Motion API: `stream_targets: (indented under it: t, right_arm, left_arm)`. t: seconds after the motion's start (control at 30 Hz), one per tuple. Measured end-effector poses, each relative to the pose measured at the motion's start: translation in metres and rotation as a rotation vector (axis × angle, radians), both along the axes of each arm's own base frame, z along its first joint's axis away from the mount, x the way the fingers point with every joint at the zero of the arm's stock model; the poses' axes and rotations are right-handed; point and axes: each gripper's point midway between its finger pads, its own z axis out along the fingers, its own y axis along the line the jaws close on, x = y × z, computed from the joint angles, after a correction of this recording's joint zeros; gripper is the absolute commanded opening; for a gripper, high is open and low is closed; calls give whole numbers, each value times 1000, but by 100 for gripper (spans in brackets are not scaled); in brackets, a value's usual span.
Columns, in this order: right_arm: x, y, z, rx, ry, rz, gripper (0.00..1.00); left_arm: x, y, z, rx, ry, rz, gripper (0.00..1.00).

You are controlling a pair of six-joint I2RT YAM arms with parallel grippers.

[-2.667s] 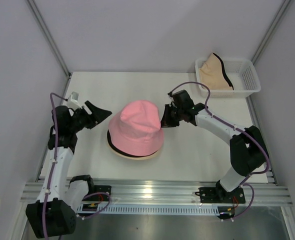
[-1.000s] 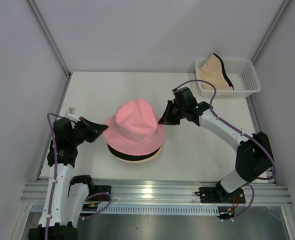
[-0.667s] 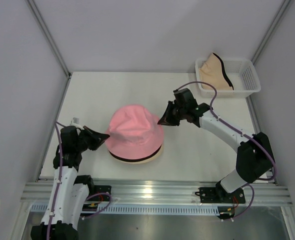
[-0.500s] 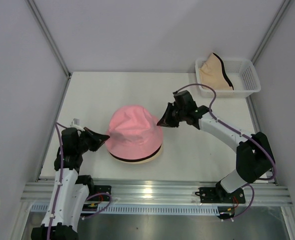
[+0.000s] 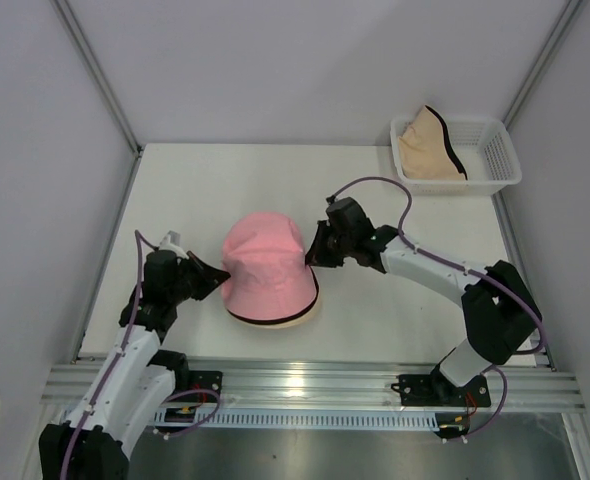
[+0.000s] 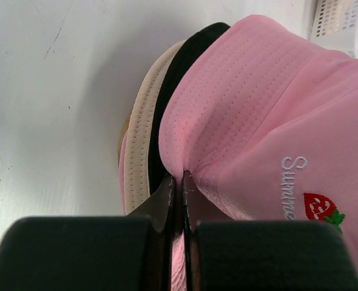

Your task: Stack the hats

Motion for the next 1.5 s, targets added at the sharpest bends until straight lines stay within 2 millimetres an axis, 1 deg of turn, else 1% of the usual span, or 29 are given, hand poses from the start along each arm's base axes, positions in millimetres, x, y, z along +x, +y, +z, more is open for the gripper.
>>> stream_targets:
  t: [0.1, 0.3, 0.4, 0.53, 0.6, 0.7, 0.73, 0.77, 0.8, 0.83, 0.87, 0.9, 0.93, 0.97, 1.0, 1.03, 1.07, 1.1, 1.13, 1.17, 1.2, 1.27, 1.3, 1.37, 1.4, 1.43, 1.47, 1.5]
  right_arm:
    - [-2, 2, -5, -21, -23, 10, 0]
    - [-2, -3, -13, -45, -71, 11, 0]
    - [-1, -9, -13, -59, -132, 4, 0]
    - [1, -13, -10, -67, -219, 9, 0]
    - [3, -14, -9, -67, -244, 8, 0]
    - [7, -14, -8, -74, -274, 8, 0]
    - [8, -15, -8, -80, -282, 5, 0]
    - [9, -15, -8, -84, -288, 3, 1]
    - [10, -16, -8, -90, -293, 2, 7]
    - [12, -16, -8, -97, -297, 1, 13]
    - [13, -17, -7, -108, -299, 3, 21]
    - [14, -19, -7, -128, -299, 4, 39]
    - [15, -22, -6, -149, -298, 1, 46]
    - [17, -27, -7, -176, -295, 2, 61]
    - [19, -31, -6, -196, -288, -2, 67]
    - [20, -36, -5, -217, -283, -2, 71]
    - [24, -42, -1, -231, -277, -6, 77]
    - [28, -46, 5, -234, -270, -13, 79]
    - [34, -51, 12, -237, -263, -24, 80]
    - [40, -57, 21, -235, -259, -41, 84]
    - [45, -62, 31, -231, -261, -57, 84]
    - [56, -73, 57, -217, -279, -95, 84]
    - [61, -79, 72, -205, -300, -115, 84]
    - [65, -88, 102, -178, -352, -138, 86]
    - [64, -91, 118, -157, -387, -143, 86]
    - [61, -92, 129, -144, -412, -142, 87]
    - [58, -94, 140, -129, -442, -139, 89]
    - [55, -95, 150, -114, -468, -136, 90]
  left_arm:
    - [2, -1, -1, 24, -11, 0, 1]
    - [6, 6, 3, 82, -47, 20, 1]
    - [10, 9, 5, 113, -59, 21, 1]
    - [18, 8, 3, 132, -75, 5, 1]
    - [23, 8, 2, 138, -82, -1, 3]
    - [30, 7, 2, 151, -102, -15, 15]
    - [32, 7, 2, 160, -112, -19, 27]
    - [33, 8, 3, 173, -120, -22, 35]
    - [34, 10, 3, 190, -125, -18, 44]
    - [34, 13, 2, 206, -125, -13, 62]
    - [34, 16, 2, 226, -120, -9, 67]
    - [33, 19, 3, 242, -115, -4, 70]
    - [34, 22, 6, 255, -115, 3, 75]
    - [33, 24, 11, 269, -112, 4, 77]
    - [33, 25, 17, 277, -116, 7, 79]
    - [34, 27, 28, 286, -128, 13, 88]
    - [34, 28, 40, 293, -141, 18, 90]
    - [34, 31, 55, 303, -156, 25, 91]
    - [34, 34, 75, 313, -182, 42, 91]
    - [33, 36, 90, 317, -202, 55, 91]
    - [29, 39, 108, 318, -217, 66, 90]
    - [20, 42, 144, 312, -272, 86, 83]
    - [12, 42, 156, 305, -293, 87, 80]
    - [-4, 39, 169, 281, -320, 70, 59]
    - [-16, 37, 169, 266, -321, 48, 39]
    - [-23, 34, 167, 254, -311, 32, 31]
    - [-32, 31, 163, 245, -293, 7, 26]
    - [-39, 28, 157, 234, -271, -20, 17]
